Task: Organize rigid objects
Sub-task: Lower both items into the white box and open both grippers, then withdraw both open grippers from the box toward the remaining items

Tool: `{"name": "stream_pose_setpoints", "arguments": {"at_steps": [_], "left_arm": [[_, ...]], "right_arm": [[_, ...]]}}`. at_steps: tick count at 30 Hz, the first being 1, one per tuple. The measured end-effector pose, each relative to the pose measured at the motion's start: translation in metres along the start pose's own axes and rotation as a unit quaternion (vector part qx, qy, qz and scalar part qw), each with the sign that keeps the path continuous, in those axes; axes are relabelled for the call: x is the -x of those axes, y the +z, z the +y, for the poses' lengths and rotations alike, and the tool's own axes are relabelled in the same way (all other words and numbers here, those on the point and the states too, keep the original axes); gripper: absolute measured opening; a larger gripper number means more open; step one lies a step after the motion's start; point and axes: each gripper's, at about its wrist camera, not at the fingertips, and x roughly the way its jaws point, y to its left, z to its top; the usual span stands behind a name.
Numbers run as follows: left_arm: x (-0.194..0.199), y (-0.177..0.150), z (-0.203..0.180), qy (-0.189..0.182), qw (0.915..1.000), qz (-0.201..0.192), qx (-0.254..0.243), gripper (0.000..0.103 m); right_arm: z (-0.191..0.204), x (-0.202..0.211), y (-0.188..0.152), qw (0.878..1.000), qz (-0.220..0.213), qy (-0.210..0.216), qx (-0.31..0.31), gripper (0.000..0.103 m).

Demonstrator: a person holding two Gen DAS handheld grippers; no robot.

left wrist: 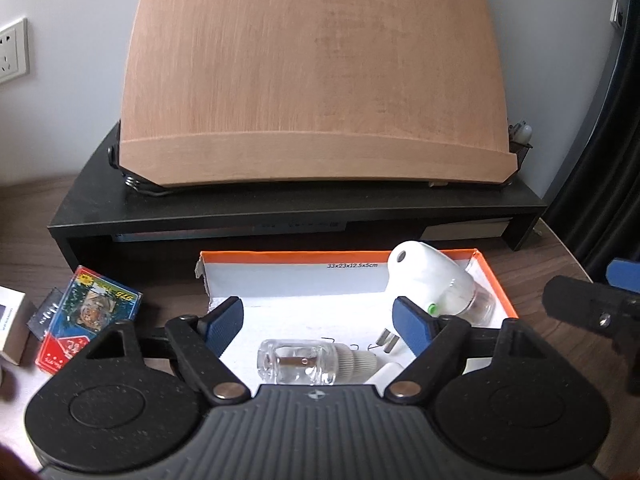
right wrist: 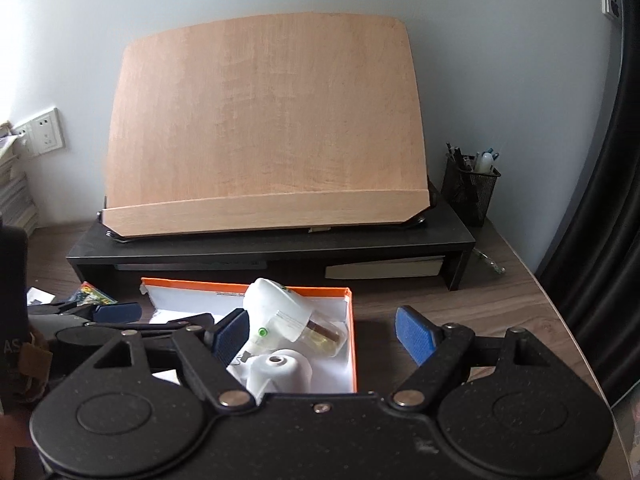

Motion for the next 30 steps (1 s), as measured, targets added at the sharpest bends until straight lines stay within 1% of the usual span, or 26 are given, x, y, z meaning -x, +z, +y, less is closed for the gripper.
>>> {"name": "stream_pose_setpoints", "arguments": {"at_steps": [5, 8, 13, 17, 21, 25, 30], "left_arm": [[0.016, -0.001, -0.001, 0.025, 0.9996, -0.002, 0.014, 0.085], [0.028, -0.003, -0.002, 0.043, 0.9988, -0.005, 0.025, 0.087], [0.051, -0.013, 0.001, 0.065, 0.9967, -0.013, 0.048, 0.089], [0.068, -0.026, 0.010, 0.083, 0.9942, -0.015, 0.068, 0.090], [0.084, -0.036, 0.027, 0.090, 0.9925, -0.017, 0.081, 0.090], [0.097, -0.045, 0.050, 0.088, 0.9922, -0.020, 0.086, 0.091], [0.115, -0.056, 0.090, 0.091, 0.9908, -0.020, 0.098, 0.093]], "right_arm": [[0.000, 0.008, -0.003, 1.000, -0.012, 0.015, 0.010, 0.095], [0.000, 0.012, -0.004, 0.999, -0.014, 0.033, 0.013, 0.096], [0.003, 0.022, -0.009, 0.997, -0.020, 0.064, 0.028, 0.096], [0.013, 0.028, -0.015, 0.996, -0.017, 0.082, 0.037, 0.097], [0.031, 0.037, -0.022, 0.995, -0.017, 0.091, 0.047, 0.097], [0.056, 0.046, -0.028, 0.994, -0.019, 0.085, 0.059, 0.097], [0.093, 0.050, -0.034, 0.995, -0.008, 0.085, 0.053, 0.097]]}}
